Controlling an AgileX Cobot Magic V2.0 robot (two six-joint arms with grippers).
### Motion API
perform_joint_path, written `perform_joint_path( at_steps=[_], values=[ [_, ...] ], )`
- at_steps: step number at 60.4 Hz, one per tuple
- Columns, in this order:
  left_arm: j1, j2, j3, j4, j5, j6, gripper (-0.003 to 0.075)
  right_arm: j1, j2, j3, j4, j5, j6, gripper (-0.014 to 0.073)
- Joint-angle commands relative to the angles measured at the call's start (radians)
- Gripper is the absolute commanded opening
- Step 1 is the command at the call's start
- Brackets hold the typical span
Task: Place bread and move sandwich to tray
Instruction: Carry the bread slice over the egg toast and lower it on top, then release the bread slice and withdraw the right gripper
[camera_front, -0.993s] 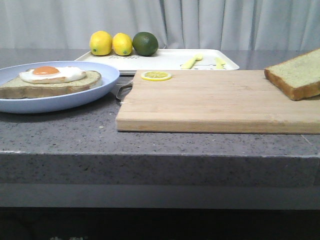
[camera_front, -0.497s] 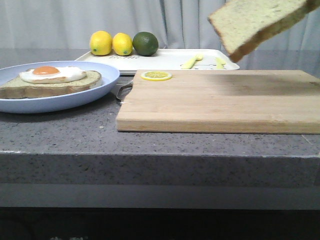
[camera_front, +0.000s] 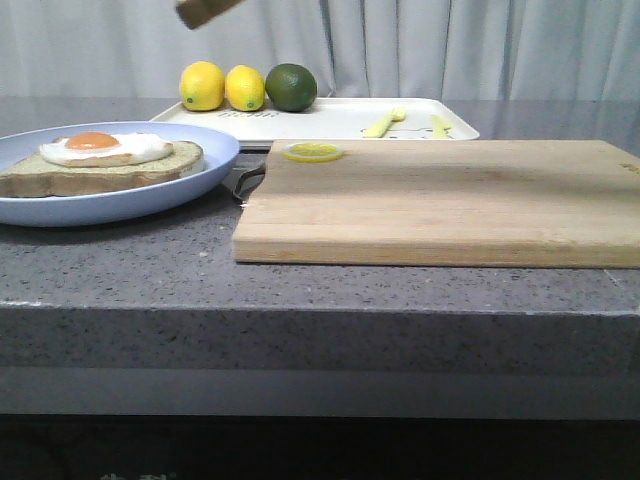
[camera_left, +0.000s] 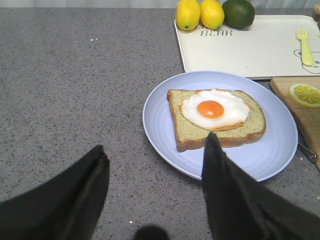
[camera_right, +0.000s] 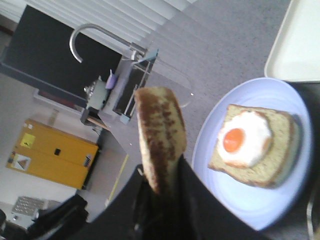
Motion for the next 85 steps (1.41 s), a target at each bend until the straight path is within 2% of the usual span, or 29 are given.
perform_joint_path(
  at_steps=[1,16,28,38,67,72,85],
  values=[
    [-0.006,0.011,-0.032,-0.009,-0.070,-0.001,0.0399,0.081,-0.018,-0.027,0.174,-0.057,-0.028,0.0119],
    [-0.006,0.011,-0.032,-0.009,-0.071,-0.001,0.0399,0.241,0.109,-0.186,0.173,-0.212,-0.007,0.0119],
    [-0.006,0.011,-0.032,-0.009,-0.076,-0.001,0.0399,0.315,0.239,-0.313,0.173,-0.327,0.135,0.0119],
    [-0.006,0.011,-0.032,-0.009,-0.076,-0.001,0.0399,0.335,0.336,-0.377,0.173,-0.312,0.191,0.0119],
    [-0.006,0.011,-0.032,-0.009,-0.077,-0.001,0.0399,0.340,0.433,-0.387,0.173,-0.295,0.191,0.0125],
    [-0.006,0.011,-0.032,-0.009,-0.077,-0.001,0.0399,0.340,0.437,-0.387,0.173,-0.294,0.191,0.0160],
    [-0.006,0.011,-0.032,-0.009,-0.077,-0.001,0.0399,0.335,0.437,-0.387,0.123,-0.288,0.188,0.0412]
  ],
)
